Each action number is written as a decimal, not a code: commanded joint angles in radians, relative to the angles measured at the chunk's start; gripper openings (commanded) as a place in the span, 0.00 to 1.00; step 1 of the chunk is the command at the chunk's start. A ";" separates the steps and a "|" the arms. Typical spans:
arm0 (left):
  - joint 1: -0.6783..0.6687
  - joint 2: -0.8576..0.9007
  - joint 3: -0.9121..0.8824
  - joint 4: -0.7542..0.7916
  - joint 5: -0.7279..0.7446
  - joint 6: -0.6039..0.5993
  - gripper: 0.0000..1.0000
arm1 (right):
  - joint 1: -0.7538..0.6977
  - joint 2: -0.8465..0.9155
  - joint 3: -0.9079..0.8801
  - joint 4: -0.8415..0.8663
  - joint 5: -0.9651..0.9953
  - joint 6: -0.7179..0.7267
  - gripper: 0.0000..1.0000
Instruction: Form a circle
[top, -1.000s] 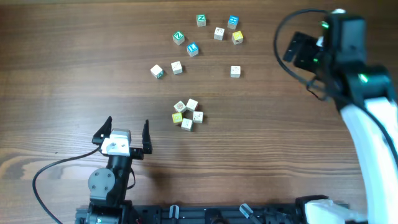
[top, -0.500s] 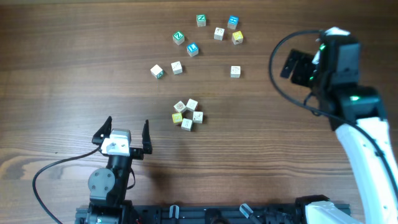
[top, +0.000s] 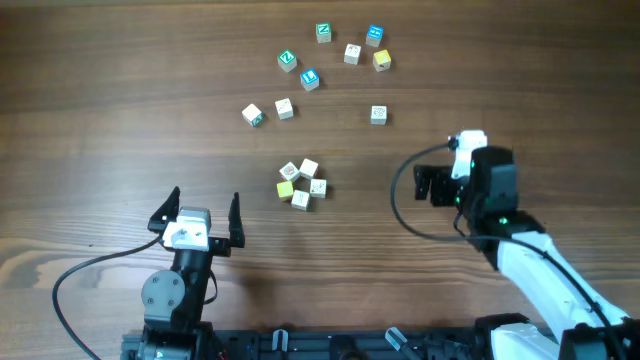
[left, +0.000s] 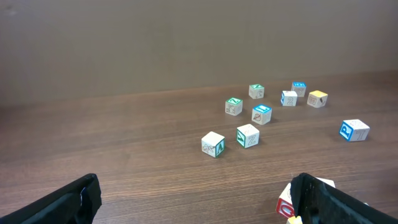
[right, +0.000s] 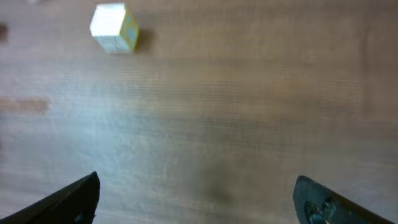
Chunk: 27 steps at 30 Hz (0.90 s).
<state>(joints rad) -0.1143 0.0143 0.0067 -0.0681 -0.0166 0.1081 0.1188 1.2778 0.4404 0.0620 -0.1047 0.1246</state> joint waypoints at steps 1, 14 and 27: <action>0.010 -0.008 -0.001 -0.007 0.016 0.016 1.00 | 0.006 -0.031 -0.088 0.118 -0.029 -0.017 1.00; 0.010 -0.008 -0.001 -0.007 0.016 0.016 1.00 | 0.004 -0.194 -0.417 0.480 -0.055 0.010 1.00; 0.010 -0.008 -0.001 -0.007 0.016 0.016 1.00 | 0.004 -0.581 -0.435 0.273 -0.050 0.006 1.00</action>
<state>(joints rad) -0.1143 0.0143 0.0067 -0.0677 -0.0166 0.1085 0.1188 0.8066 0.0078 0.3923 -0.1387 0.1295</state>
